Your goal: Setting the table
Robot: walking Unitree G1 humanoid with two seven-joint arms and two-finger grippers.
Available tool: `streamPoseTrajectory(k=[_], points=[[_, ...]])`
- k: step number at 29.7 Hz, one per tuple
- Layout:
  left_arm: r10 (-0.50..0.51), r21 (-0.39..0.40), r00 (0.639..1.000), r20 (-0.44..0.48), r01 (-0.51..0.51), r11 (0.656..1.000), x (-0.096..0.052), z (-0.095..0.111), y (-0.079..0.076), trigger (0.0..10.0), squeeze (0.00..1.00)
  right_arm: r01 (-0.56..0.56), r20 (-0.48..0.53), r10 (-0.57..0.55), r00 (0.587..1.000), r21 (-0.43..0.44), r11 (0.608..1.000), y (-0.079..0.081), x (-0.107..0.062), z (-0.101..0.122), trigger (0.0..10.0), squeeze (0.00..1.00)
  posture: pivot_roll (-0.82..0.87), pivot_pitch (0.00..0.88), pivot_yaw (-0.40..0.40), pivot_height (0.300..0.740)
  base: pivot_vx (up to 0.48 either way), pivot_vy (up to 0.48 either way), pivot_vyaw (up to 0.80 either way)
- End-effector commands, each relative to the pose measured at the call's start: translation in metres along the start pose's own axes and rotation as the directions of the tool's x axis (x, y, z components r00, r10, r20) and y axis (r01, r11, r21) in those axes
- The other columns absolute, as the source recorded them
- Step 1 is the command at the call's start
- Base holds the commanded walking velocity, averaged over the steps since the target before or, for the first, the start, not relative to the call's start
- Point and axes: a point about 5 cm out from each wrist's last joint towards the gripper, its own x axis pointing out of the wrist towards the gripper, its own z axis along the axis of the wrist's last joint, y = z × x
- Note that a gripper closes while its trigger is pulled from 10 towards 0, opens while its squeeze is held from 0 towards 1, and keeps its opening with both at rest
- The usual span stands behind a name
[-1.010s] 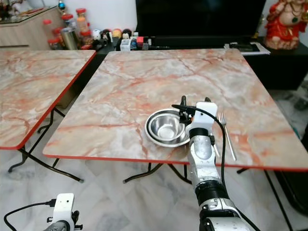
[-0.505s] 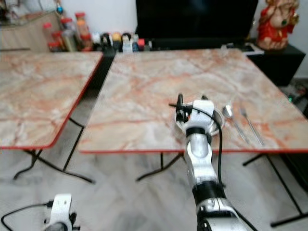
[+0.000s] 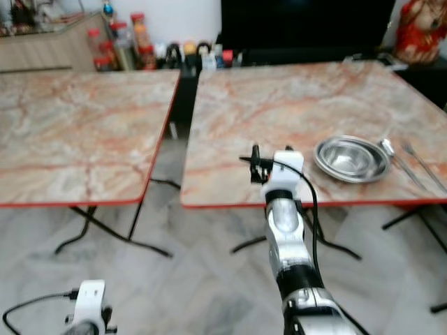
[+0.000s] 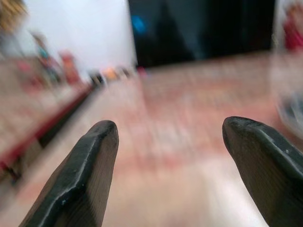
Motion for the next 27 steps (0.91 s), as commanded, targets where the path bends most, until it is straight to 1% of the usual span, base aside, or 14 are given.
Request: streamPoseTrajectory(k=[1,3,6,14,15,20,22,23,24,25,26,27], points=[[0.023,0.003,1.000,0.004,-0.023,1.000,0.000,0.000,0.009,10.0,0.00,-0.013,-0.024,0.013,1.000,0.022,1.000,0.005,-0.001,-0.004,10.0,0.00,-0.01,0.000,0.040,0.740,0.000,0.480,0.00],[0.023,0.003,1.000,0.004,-0.023,1.000,0.000,0.000,0.009,10.0,0.00,-0.013,-0.026,0.013,1.000,0.022,1.000,0.005,-0.001,-0.005,10.0,0.00,-0.01,0.000,0.040,0.740,0.000,0.480,0.00],[0.023,0.006,1.000,-0.001,-0.023,1.000,-0.001,-0.002,0.009,10.0,0.00,-0.022,-0.100,0.023,0.995,0.014,1.000,0.005,-0.011,-0.023,10.0,0.00,-0.02,0.000,0.036,0.740,0.000,0.480,0.00],[0.021,0.006,1.000,0.002,-0.021,1.000,-0.001,-0.001,0.008,10.0,0.00,-0.018,-0.220,0.011,0.976,-0.026,1.000,-0.003,-0.030,-0.053,10.0,0.00,-0.01,0.000,0.026,0.740,0.000,0.480,0.00],[0.020,0.007,1.000,0.002,-0.020,1.000,-0.001,-0.001,0.007,10.0,0.00,-0.018,-0.251,0.008,0.968,-0.037,0.999,-0.006,-0.035,-0.061,10.0,0.00,-0.01,0.000,0.025,0.740,0.000,0.480,0.00],[0.016,0.012,1.000,-0.002,-0.016,1.000,-0.001,-0.003,0.006,10.0,0.00,-0.012,-0.359,-0.009,0.933,-0.057,0.998,-0.016,-0.051,-0.082,10.0,0.00,-0.01,0.000,0.024,0.740,0.000,0.480,0.00],[0.015,0.013,1.000,-0.004,-0.015,1.000,-0.001,-0.004,0.006,10.0,0.00,-0.009,-0.447,-0.019,0.894,-0.060,0.998,-0.022,-0.065,-0.098,10.0,0.00,-0.01,0.000,0.023,0.740,0.000,0.480,0.00],[0.014,0.013,1.000,-0.005,-0.014,1.000,-0.001,-0.005,0.005,10.0,0.00,-0.010,-0.476,-0.020,0.879,-0.059,0.998,-0.023,-0.070,-0.104,10.0,0.00,-0.01,0.000,0.023,0.740,0.000,0.480,0.00],[0.014,0.013,1.000,-0.005,-0.014,1.000,-0.001,-0.004,0.005,10.0,0.00,-0.016,-0.537,-0.028,0.843,-0.076,0.997,-0.028,-0.081,-0.114,10.0,0.00,-0.01,0.000,0.022,0.740,0.000,0.480,0.00],[0.014,0.013,1.000,-0.005,-0.014,1.000,-0.001,-0.004,0.005,10.0,0.00,-0.016,-0.537,-0.028,0.843,-0.076,0.997,-0.028,-0.081,-0.114,10.0,0.00,-0.01,0.000,0.022,0.740,0.000,0.480,0.00],[0.017,0.011,1.000,-0.003,-0.016,1.000,-0.001,-0.003,0.005,10.0,0.00,-0.035,-0.619,-0.017,0.786,-0.072,0.997,-0.030,-0.096,-0.128,10.0,0.00,-0.01,0.000,0.024,0.740,0.000,0.480,0.00],[0.020,0.007,1.000,-0.001,-0.020,1.000,-0.001,-0.002,0.006,10.0,0.00,-0.050,-0.665,-0.020,0.747,-0.086,0.995,-0.032,-0.108,-0.136,10.0,0.00,-0.01,0.000,0.024,0.740,0.000,0.480,0.00]])
